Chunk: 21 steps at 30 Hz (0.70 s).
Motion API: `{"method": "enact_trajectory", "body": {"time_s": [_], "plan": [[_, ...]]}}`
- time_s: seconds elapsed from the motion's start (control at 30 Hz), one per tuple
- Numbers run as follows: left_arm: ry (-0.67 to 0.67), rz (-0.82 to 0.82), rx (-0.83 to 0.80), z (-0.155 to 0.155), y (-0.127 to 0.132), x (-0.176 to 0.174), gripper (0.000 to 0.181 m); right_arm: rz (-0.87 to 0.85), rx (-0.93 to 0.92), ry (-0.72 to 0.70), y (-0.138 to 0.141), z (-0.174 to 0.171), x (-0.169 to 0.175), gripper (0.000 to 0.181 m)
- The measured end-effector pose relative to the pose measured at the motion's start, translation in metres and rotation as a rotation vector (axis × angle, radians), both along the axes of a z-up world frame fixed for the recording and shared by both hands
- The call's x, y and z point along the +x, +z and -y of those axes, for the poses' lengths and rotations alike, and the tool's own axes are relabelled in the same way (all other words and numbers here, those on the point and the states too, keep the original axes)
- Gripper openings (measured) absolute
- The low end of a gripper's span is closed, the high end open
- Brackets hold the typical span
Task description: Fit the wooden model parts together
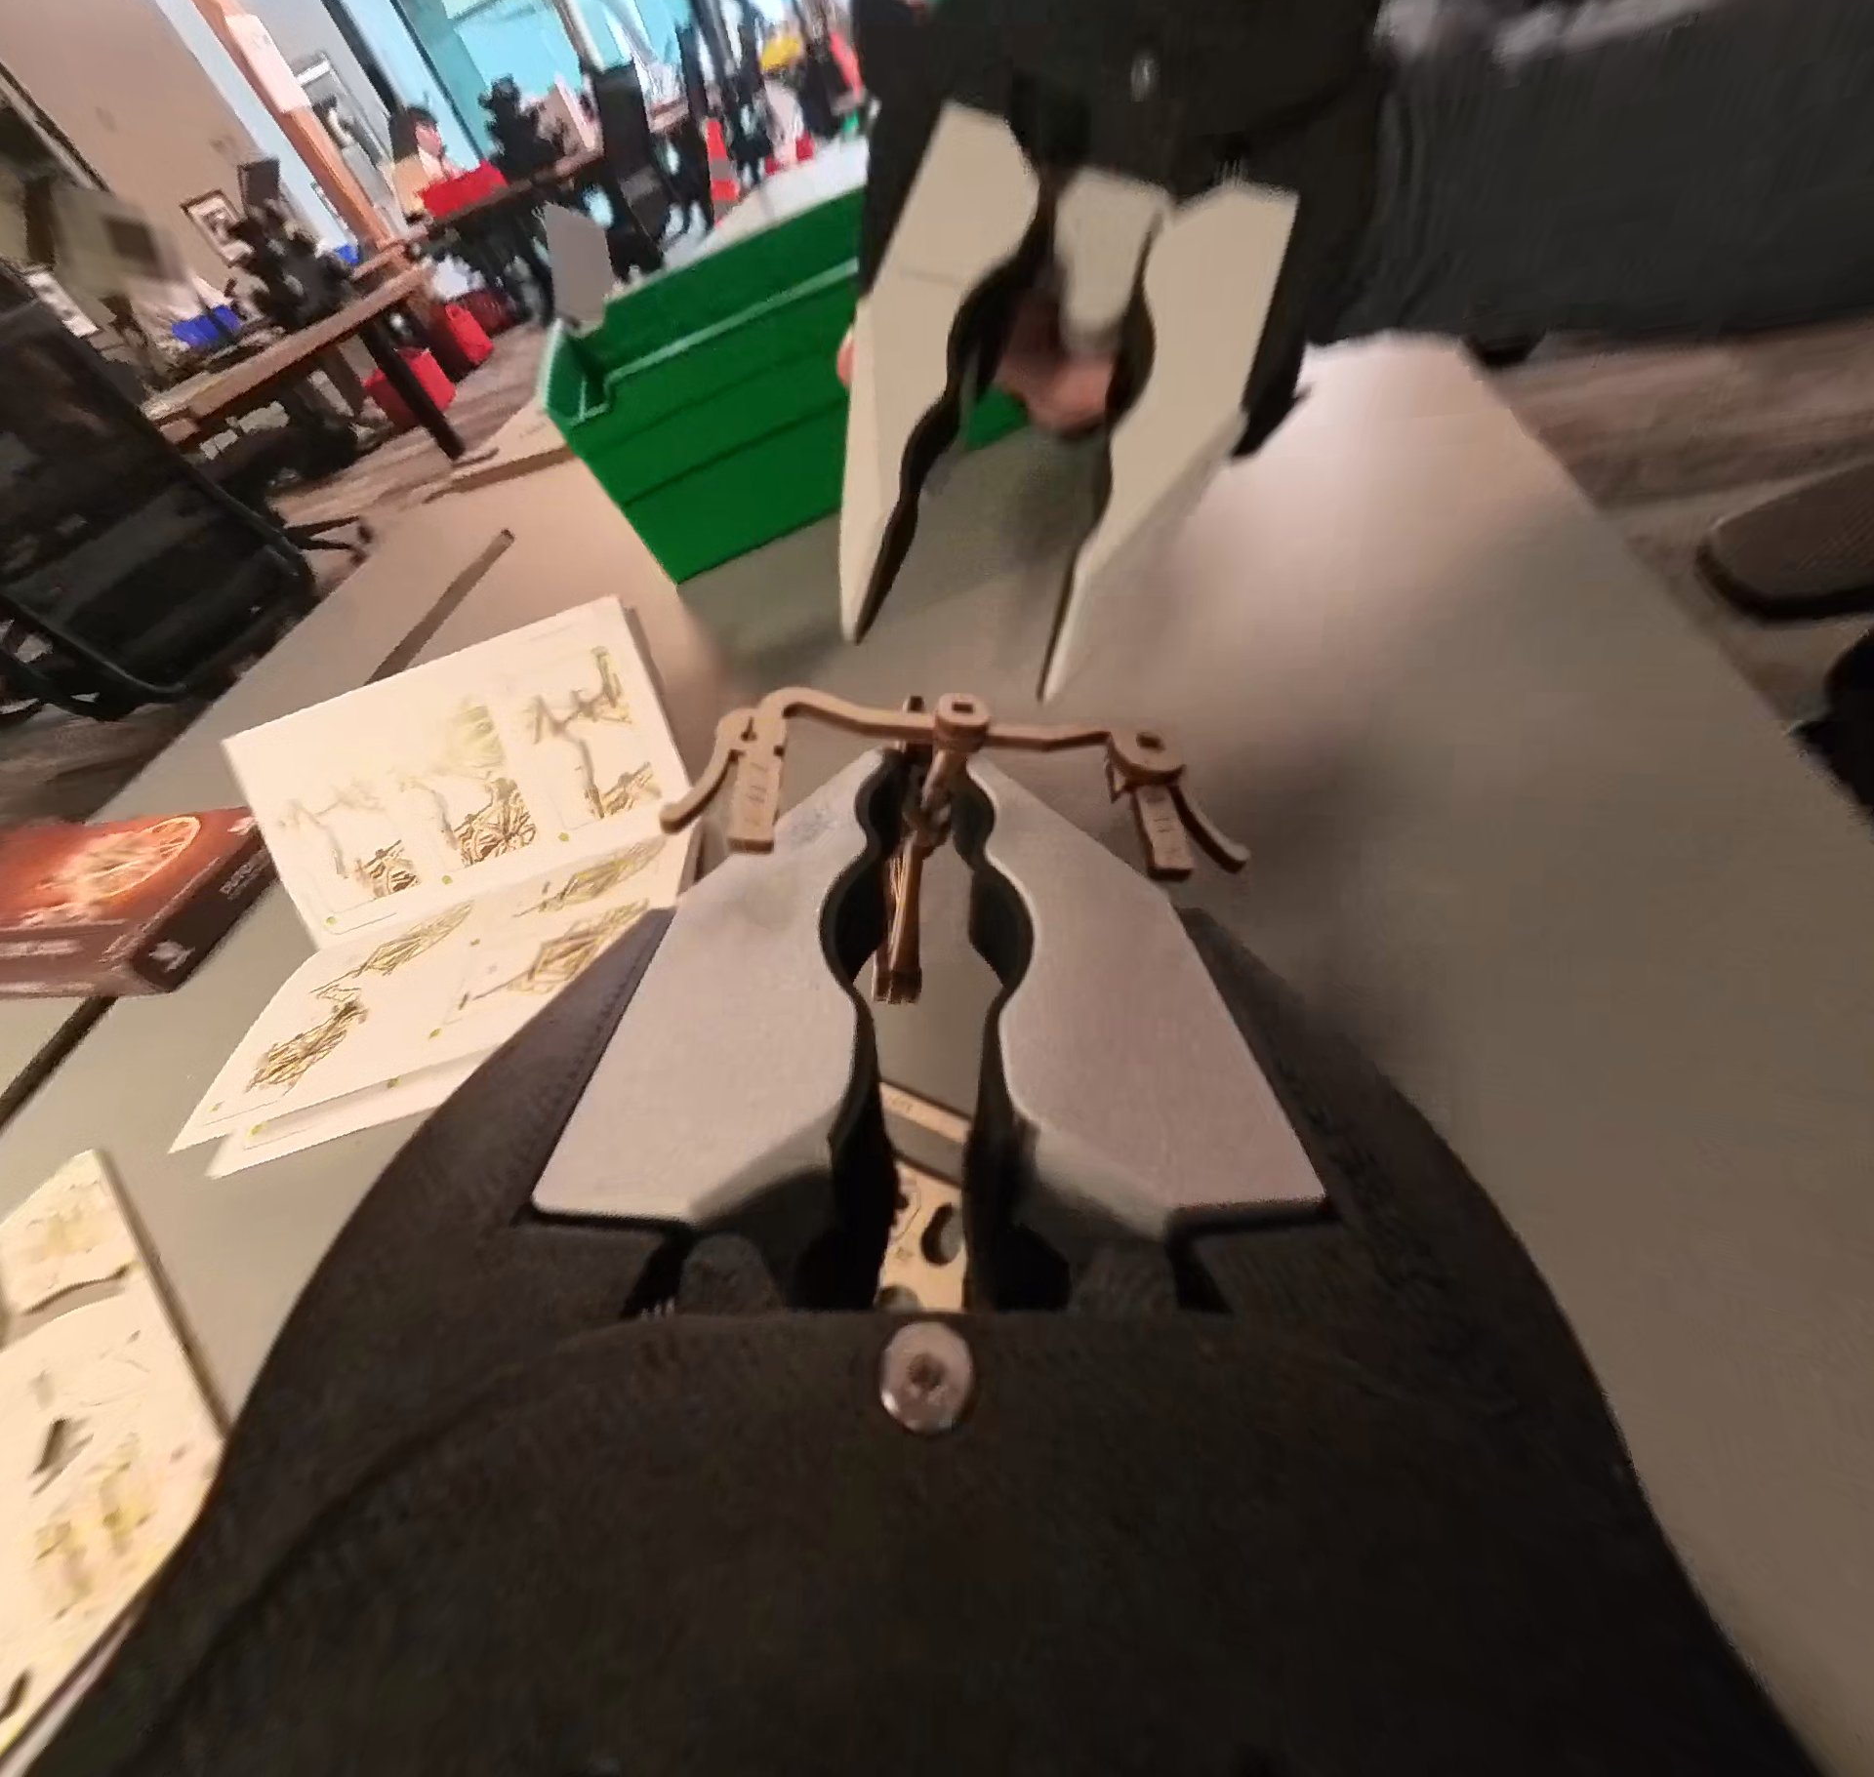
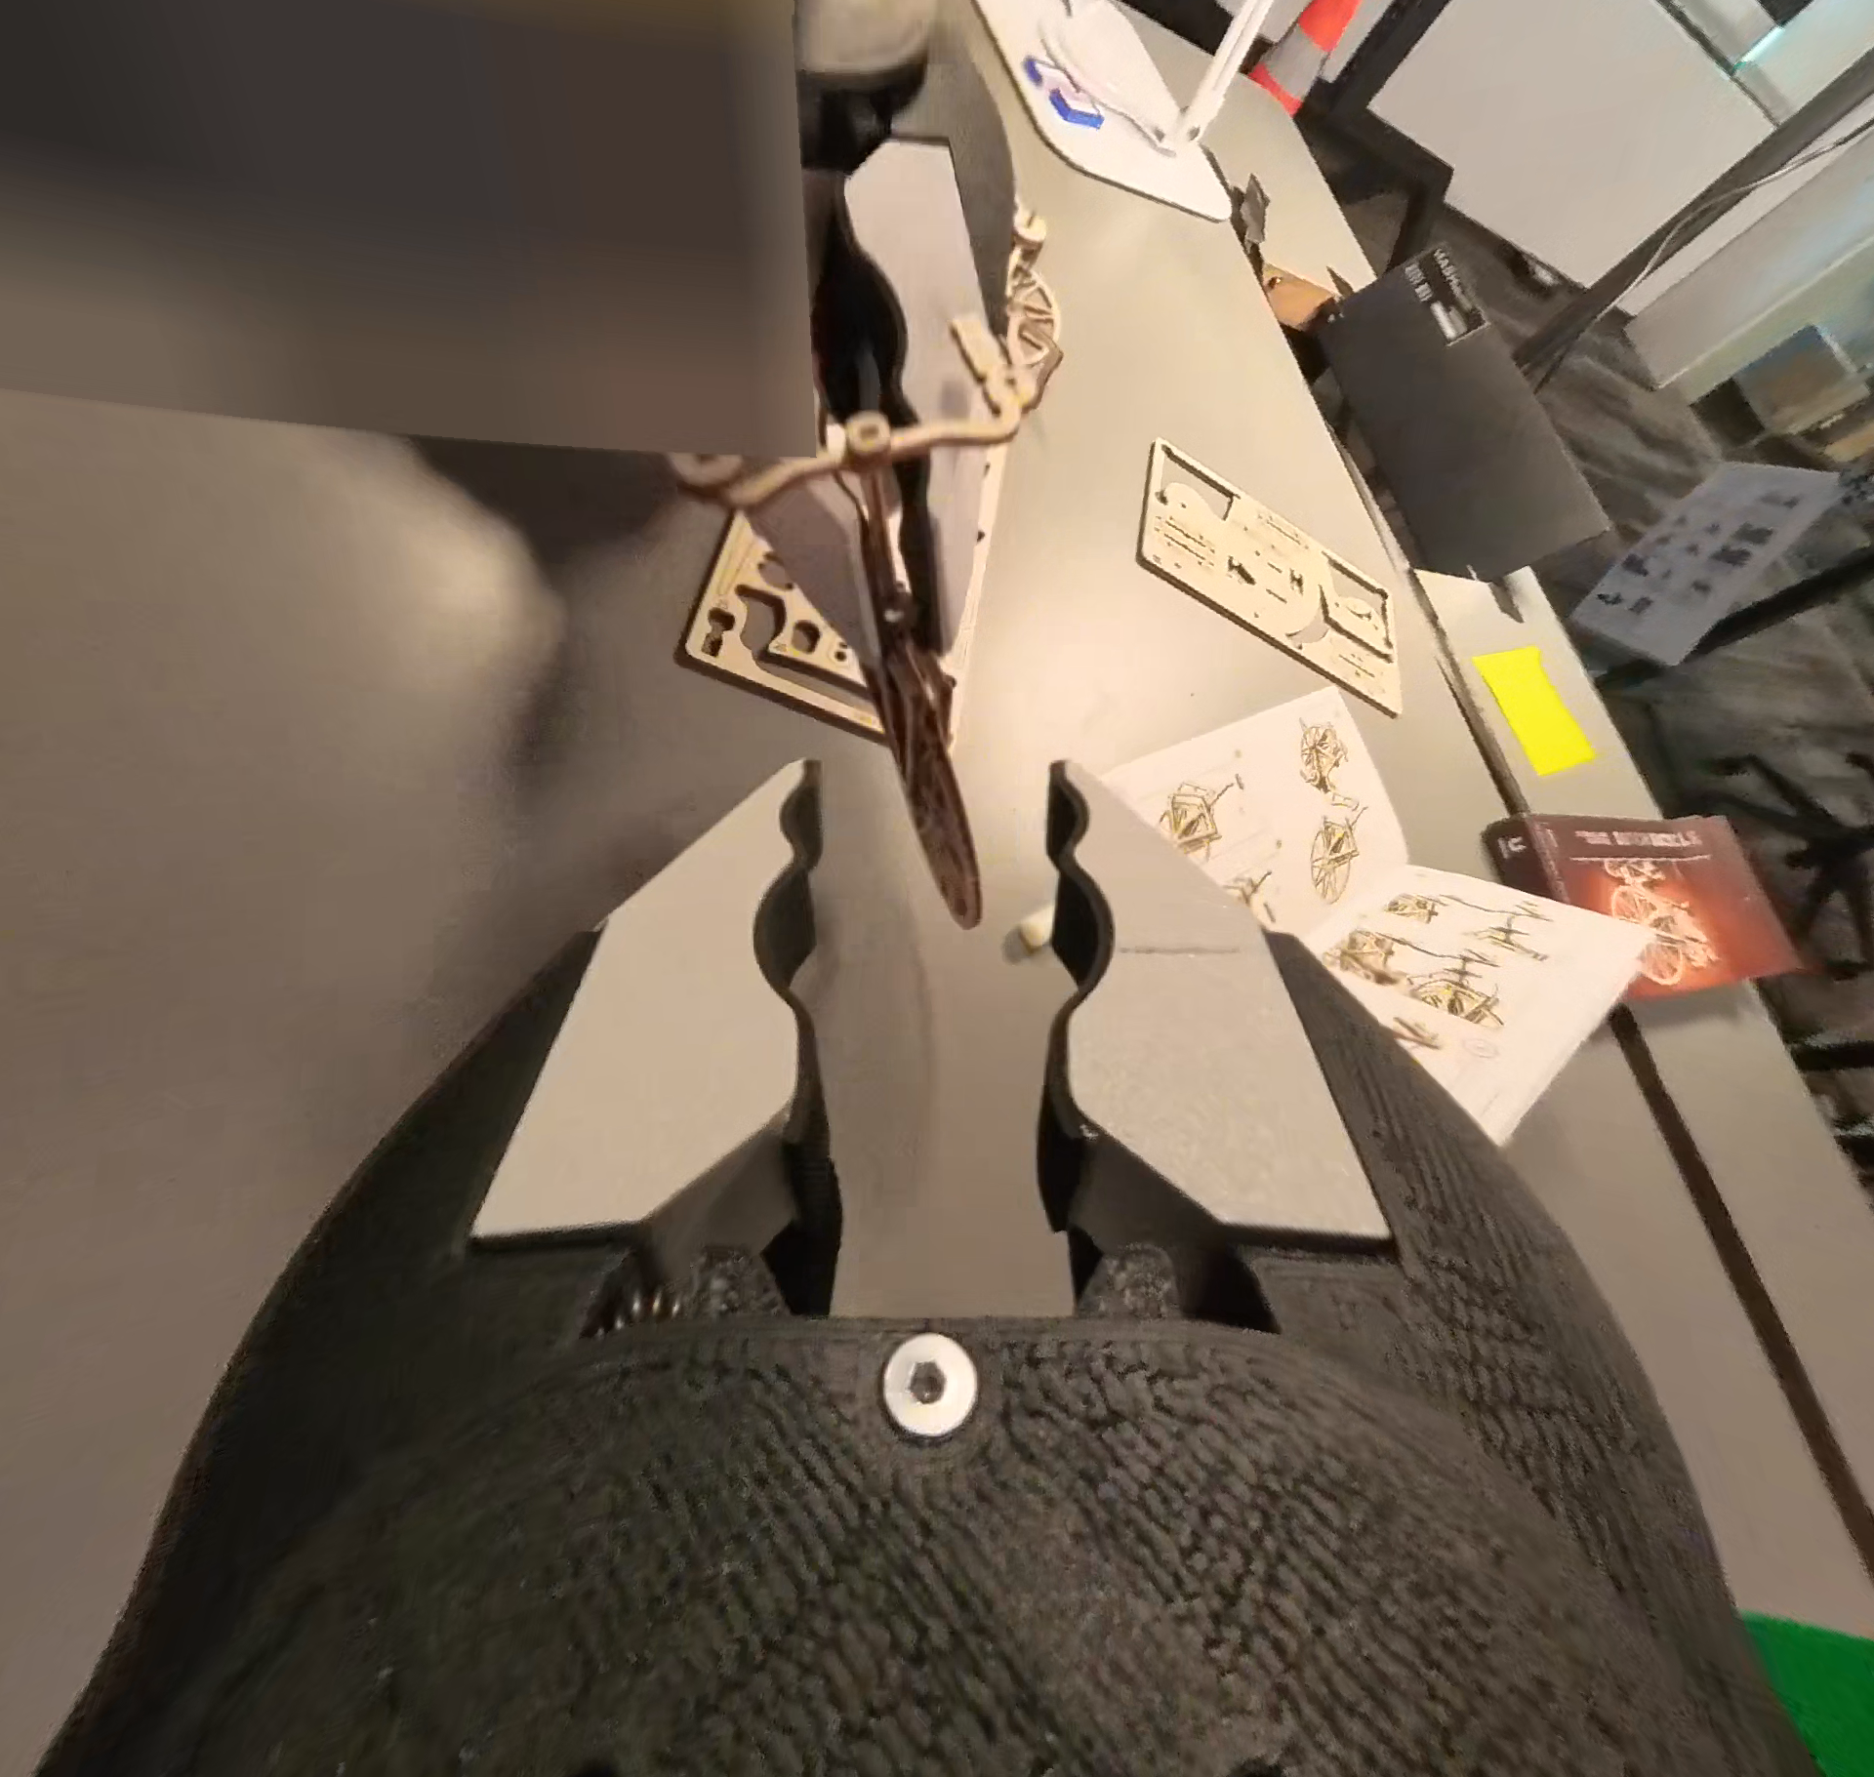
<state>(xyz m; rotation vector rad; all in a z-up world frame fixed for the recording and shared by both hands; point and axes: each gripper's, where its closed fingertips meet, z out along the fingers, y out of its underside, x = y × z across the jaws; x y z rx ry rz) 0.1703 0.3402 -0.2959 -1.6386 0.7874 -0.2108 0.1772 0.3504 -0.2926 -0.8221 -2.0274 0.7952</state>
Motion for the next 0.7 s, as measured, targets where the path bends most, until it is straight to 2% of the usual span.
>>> {"method": "enact_trajectory", "body": {"time_s": [0.1, 0.2, 0.23, 0.33, 0.43, 0.6, 0.7], "plan": [[-0.083, 0.174, 0.0, 0.008, 0.017, 0.004, 0.008, -0.012, -0.006, 0.013, 0.001, 0.003, -0.007, 0.036], [-0.154, 0.298, 0.001, 0.015, 0.031, 0.006, 0.008, 0.011, -0.097, 0.073, 0.008, 0.016, -0.01, 0.01], [-0.164, 0.324, 0.005, 0.017, 0.035, 0.005, 0.008, 0.024, -0.12, 0.087, 0.01, 0.018, -0.01, 0.007], [-0.174, 0.372, 0.027, 0.02, 0.043, 0.002, 0.008, 0.046, -0.203, 0.101, 0.017, 0.023, -0.013, 0.007], [-0.151, 0.434, 0.046, 0.019, 0.049, -0.004, 0.025, 0.006, -0.283, 0.088, 0.032, 0.021, -0.017, 0.007], [-0.177, 0.604, 0.103, 0.024, 0.07, -0.014, 0.013, -0.013, -0.328, 0.071, 0.041, 0.022, -0.02, 0.007], [-0.186, 0.635, 0.103, 0.025, 0.073, -0.017, 0.012, -0.01, -0.365, 0.082, 0.042, 0.025, -0.021, 0.007]]}}
